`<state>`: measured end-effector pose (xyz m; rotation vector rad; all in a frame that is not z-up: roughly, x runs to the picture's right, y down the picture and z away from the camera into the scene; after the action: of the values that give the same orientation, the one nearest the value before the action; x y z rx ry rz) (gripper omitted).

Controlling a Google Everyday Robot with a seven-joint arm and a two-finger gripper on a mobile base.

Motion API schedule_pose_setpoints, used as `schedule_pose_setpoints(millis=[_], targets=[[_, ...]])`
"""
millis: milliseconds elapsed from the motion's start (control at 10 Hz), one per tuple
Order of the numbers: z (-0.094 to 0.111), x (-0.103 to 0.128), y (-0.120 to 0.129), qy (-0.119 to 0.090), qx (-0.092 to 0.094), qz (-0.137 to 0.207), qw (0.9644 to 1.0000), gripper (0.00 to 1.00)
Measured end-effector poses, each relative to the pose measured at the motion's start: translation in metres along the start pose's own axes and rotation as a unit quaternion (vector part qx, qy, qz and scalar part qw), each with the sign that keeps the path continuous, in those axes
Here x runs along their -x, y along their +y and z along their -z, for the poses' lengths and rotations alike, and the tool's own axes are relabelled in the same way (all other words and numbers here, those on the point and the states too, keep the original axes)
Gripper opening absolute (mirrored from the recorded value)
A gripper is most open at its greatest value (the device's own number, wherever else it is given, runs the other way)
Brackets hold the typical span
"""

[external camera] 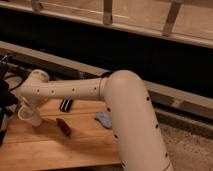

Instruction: Pick up the ceramic cup

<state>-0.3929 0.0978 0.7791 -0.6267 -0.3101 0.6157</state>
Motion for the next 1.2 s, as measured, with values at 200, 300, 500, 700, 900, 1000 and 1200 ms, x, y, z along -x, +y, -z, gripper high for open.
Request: schedule_pose_setpoints(millis=[200,300,500,700,900,1000,1200], targets=[[0.006,0.0,0.001,-0.002,-0.006,0.001,1.0,0.24],[0.009,0.001,0.002,-0.004,-0.009,0.002,1.0,0.24],[0.009,0.001,0.003,-0.008,-0.011,0.002,0.9999,0.24],[0.013,0.002,0.004,-0.011,-0.013,0.002,0.9999,0.24],[0.016,0.002,0.003,-0.014,-0.015,0.001,0.9998,0.24],[0.018,0.002,0.003,-0.016,-0.016,0.001,0.9997,0.24],[0.021,0.003,0.004,-0.019,-0.016,0.002,0.9997,0.24]])
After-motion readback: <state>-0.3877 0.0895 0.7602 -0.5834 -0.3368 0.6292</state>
